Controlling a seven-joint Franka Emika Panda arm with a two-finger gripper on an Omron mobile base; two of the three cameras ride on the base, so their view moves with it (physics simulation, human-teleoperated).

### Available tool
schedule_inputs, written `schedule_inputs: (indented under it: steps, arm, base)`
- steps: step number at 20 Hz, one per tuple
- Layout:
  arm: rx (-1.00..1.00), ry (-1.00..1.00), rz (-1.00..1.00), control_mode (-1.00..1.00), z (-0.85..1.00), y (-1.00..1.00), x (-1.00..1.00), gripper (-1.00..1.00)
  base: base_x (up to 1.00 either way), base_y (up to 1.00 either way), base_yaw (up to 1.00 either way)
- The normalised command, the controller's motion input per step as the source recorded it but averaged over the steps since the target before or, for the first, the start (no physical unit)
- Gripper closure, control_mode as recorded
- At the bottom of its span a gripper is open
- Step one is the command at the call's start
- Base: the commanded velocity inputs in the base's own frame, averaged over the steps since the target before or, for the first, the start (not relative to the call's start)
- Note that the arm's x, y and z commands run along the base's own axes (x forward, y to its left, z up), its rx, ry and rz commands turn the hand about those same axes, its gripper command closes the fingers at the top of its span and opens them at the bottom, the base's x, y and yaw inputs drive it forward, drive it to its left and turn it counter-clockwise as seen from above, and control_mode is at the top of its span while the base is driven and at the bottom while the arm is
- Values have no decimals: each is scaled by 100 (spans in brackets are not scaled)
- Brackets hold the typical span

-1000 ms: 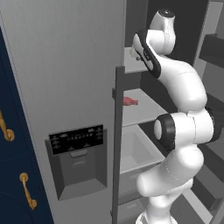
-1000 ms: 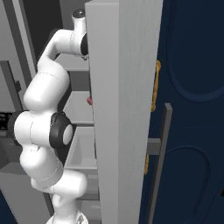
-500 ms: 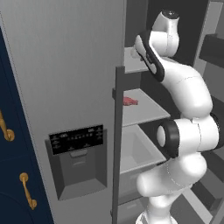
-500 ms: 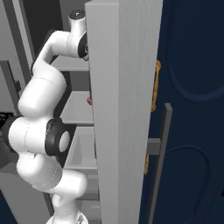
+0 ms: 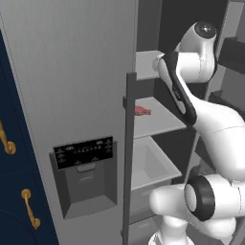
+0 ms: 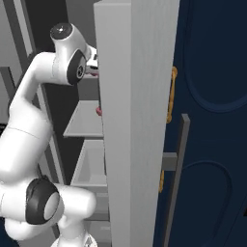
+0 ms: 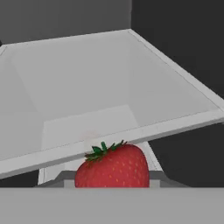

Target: Take the strawberry from the fridge and place it on top of the pancake, located on the dining counter.

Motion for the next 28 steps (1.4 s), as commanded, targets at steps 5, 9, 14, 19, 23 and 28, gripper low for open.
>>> schedule_inputs:
  steps: [5,9,14,19,23,28]
  arm:
    - [7,1,-8,-100,37,2,-100,100]
    - [7,18,0,-100,2,0,-100,100]
    - [0,23,0,-100,-27,7,-100,100]
    - [-4,11,0,-100,-99,26,-100,100]
    - [0,5,0,-100,-98,-11,-85,100]
    - [1,-3,4,-100,-65,-8,-44,100]
  base:
    - [0,0,0]
    - [0,0,0]
    - [0,0,0]
    - [0,0,0]
    - [0,0,0]
    - [0,0,0]
